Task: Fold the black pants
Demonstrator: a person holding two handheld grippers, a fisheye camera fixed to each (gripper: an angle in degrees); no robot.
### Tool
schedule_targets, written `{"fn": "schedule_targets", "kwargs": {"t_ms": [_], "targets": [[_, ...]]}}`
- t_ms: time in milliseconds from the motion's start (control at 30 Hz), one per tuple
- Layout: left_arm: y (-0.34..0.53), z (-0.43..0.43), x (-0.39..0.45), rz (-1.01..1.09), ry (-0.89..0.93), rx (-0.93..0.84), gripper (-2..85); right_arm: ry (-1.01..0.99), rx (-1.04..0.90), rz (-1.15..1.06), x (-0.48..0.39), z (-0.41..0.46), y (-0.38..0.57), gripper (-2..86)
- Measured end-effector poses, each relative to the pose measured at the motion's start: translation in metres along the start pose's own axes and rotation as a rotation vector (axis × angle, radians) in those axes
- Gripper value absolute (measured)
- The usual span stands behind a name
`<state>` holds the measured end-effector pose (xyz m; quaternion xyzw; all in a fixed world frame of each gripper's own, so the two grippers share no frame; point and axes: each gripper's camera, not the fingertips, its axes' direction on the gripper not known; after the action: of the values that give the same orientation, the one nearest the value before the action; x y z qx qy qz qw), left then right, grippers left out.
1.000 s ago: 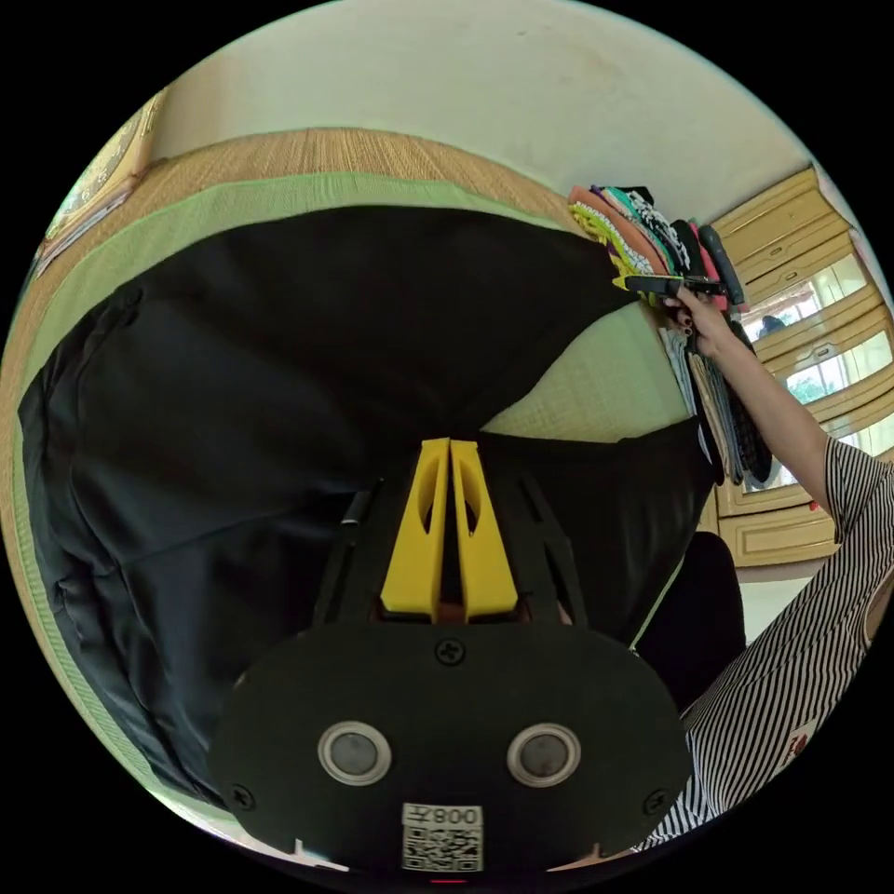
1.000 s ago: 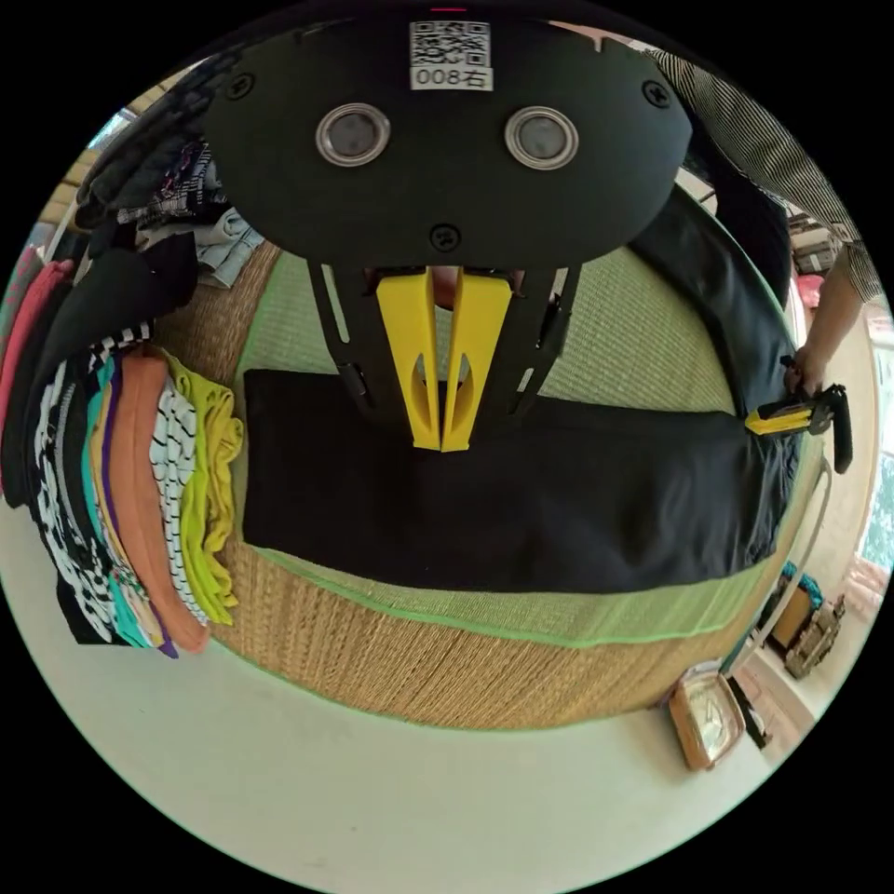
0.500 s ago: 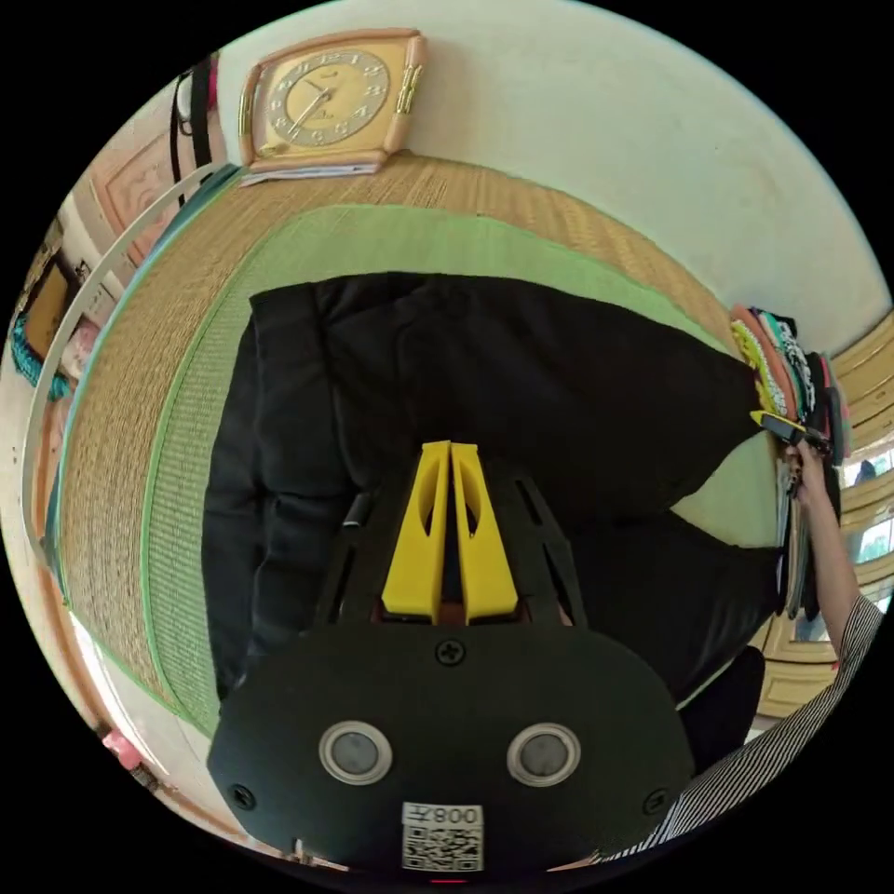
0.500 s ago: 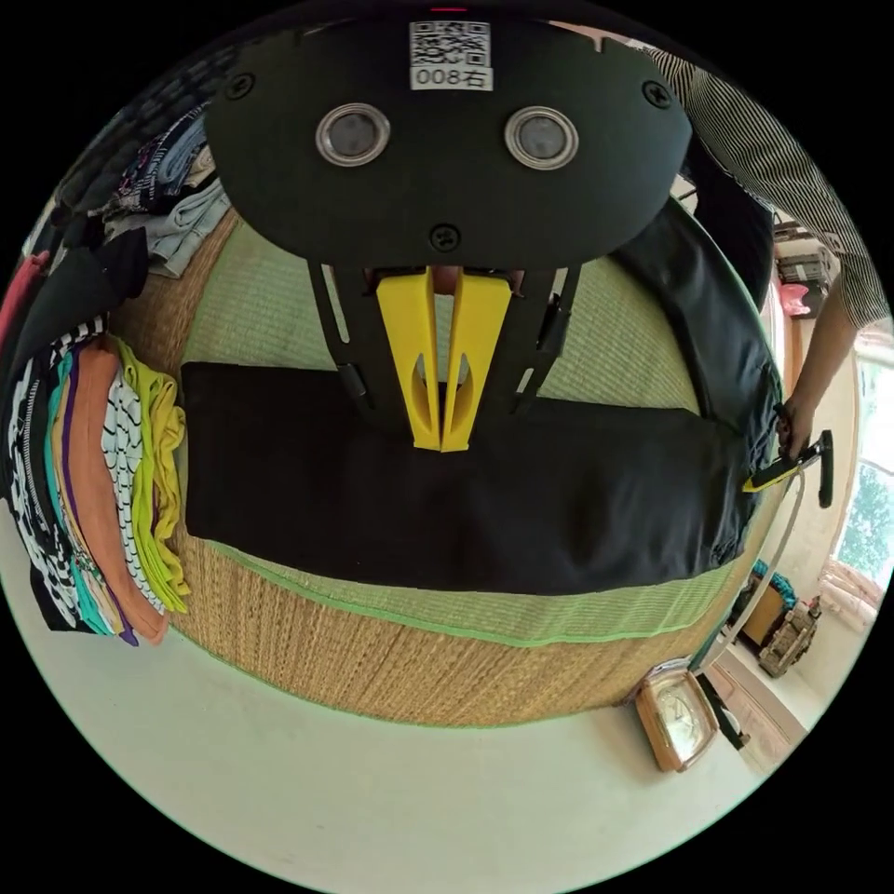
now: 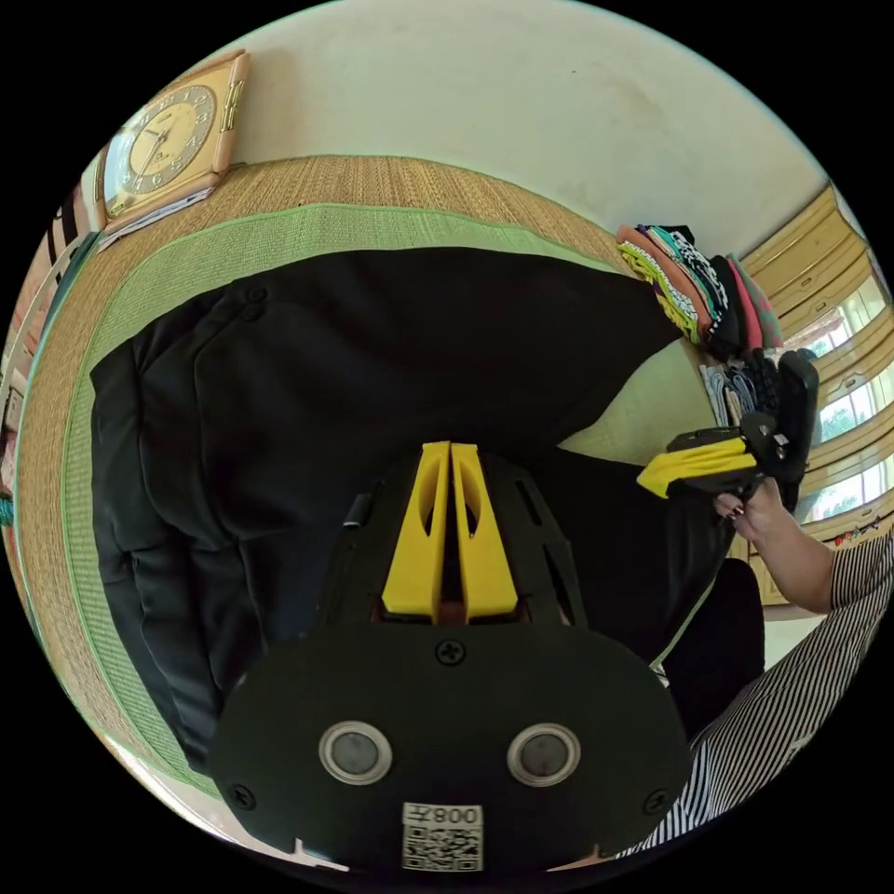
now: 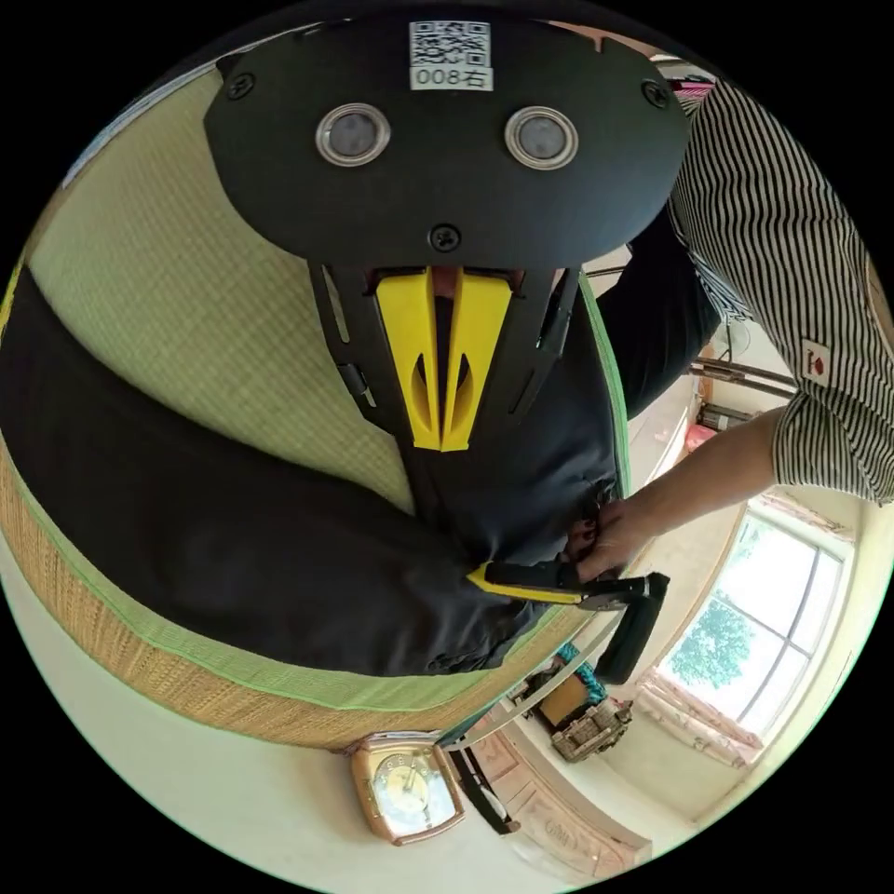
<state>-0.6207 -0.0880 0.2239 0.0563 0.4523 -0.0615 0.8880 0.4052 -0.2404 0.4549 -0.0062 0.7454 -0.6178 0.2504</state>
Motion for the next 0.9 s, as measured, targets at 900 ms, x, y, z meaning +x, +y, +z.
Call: {"fn": "schedule_targets", "kwargs": {"t_ms": [900], "targets": [[0.125,-0.027,-0.158,-0.56,-0.189,0.017,0.3,-0.211,-0.179,-0.212,-0.043,0.077,-0.023,0.0]]}}
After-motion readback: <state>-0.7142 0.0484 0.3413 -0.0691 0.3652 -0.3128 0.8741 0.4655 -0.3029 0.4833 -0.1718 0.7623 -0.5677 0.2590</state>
